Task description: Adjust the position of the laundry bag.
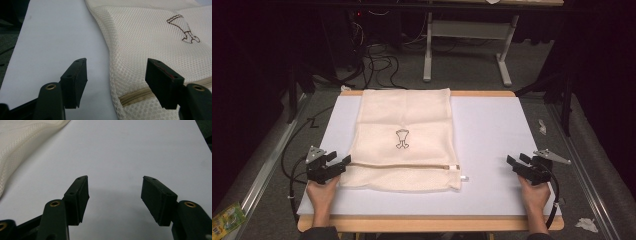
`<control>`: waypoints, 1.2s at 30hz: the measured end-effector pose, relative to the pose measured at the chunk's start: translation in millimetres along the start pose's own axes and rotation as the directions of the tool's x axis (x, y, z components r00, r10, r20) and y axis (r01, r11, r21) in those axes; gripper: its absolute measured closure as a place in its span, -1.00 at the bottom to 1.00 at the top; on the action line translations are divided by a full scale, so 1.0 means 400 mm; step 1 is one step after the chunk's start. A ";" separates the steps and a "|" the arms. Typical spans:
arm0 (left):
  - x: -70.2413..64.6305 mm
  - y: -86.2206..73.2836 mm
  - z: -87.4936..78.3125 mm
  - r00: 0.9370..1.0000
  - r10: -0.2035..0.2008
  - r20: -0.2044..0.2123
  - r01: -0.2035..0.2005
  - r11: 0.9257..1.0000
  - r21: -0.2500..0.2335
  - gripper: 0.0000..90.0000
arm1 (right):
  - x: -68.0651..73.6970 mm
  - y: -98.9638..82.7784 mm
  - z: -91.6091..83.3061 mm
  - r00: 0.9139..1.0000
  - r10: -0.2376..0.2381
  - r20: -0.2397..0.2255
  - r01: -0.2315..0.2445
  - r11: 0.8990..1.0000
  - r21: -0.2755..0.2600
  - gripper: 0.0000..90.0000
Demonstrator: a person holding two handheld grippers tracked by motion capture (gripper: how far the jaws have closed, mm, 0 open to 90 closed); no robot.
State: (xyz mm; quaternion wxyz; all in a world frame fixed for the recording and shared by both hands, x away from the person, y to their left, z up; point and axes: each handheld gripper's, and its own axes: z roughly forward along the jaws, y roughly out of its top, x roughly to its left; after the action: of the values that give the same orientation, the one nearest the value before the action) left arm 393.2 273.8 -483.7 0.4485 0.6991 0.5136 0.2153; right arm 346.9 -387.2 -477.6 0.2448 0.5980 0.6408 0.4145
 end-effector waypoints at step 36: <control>0.011 0.003 -0.006 0.999 -0.027 0.036 0.027 0.999 -0.025 -0.28 | 0.031 0.011 -0.009 0.998 -0.052 0.019 0.053 0.997 -0.048 0.18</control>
State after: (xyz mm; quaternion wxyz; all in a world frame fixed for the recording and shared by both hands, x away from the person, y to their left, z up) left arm 393.6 278.6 -482.0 0.4692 0.6901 0.5122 0.2031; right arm 344.2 -376.3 -469.7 0.2757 0.5784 0.6439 0.4180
